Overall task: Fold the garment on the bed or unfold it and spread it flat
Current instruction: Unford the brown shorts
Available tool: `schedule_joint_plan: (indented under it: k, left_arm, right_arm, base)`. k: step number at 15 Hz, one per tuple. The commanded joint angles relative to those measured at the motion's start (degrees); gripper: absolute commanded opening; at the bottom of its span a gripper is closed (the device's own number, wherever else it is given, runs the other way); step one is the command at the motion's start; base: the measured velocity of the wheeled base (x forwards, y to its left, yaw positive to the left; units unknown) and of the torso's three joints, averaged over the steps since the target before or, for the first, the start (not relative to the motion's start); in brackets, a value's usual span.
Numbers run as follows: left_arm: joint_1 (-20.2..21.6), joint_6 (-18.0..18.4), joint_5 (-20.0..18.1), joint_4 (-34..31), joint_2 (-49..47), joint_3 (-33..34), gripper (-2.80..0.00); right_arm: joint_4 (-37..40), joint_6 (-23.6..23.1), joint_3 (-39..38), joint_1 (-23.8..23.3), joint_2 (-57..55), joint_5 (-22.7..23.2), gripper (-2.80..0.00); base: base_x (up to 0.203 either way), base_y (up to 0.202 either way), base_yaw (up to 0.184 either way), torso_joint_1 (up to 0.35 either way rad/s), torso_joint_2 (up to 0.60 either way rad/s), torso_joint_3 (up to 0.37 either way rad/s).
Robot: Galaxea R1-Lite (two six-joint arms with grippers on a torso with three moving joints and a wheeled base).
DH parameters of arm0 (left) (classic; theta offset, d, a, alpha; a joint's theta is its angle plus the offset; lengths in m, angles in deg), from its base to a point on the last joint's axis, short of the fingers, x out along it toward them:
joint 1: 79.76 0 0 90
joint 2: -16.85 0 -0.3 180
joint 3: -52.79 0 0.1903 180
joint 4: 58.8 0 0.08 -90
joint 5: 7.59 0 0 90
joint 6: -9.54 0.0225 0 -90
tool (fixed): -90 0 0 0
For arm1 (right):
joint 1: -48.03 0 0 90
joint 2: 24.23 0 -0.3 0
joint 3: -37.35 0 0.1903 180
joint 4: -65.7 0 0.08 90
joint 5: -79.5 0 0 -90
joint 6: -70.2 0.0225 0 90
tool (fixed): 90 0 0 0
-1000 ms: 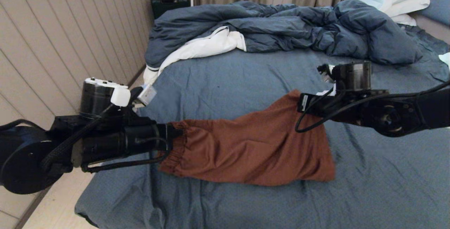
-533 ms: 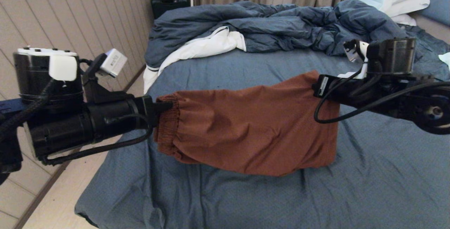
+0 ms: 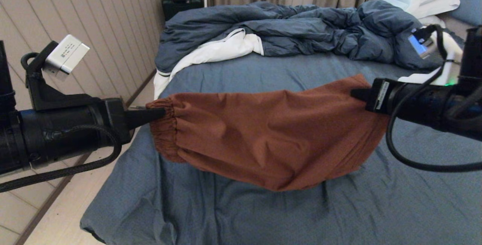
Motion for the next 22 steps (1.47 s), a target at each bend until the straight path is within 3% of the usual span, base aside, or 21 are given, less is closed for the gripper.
schedule_joint_plan:
  k: [1,3,5,10,22]
  left_arm:
    - [-3.35,-0.14,1.28,-1.42,2.03,-1.16,-2.8]
    - [-9.61,0.01,7.41,-2.49,1.55,-3.17,-2.8]
    - [-11.95,0.14,10.47,-4.64,1.53,-7.44,-2.8]
    - [-12.57,0.98,10.76,-14.71,3.73,-17.39,-2.8]
    - [-13.79,3.62,10.77,-19.56,7.07,-26.6,-2.8]
  right_arm:
    - [1.56,0.2,-0.25,3.16,5.36,-0.07,-2.8]
    - [4.04,0.23,1.97,5.39,6.53,-0.17,-2.8]
    - [8.68,0.64,6.44,7.41,7.43,-0.25,-2.8]
    - [17.69,1.03,16.2,11.97,8.74,-2.25,-2.8]
    - [24.49,0.39,27.05,12.33,13.25,-2.46,-2.8]
  base:
    - [0.0,0.0,0.0,0.0,0.0,0.0]
    - [0.0,0.0,0.0,0.0,0.0,0.0]
    - [0.0,0.0,0.0,0.0,0.0,0.0]
    - [0.0,0.0,0.0,0.0,0.0,0.0]
    - [0.0,0.0,0.0,0.0,0.0,0.0]
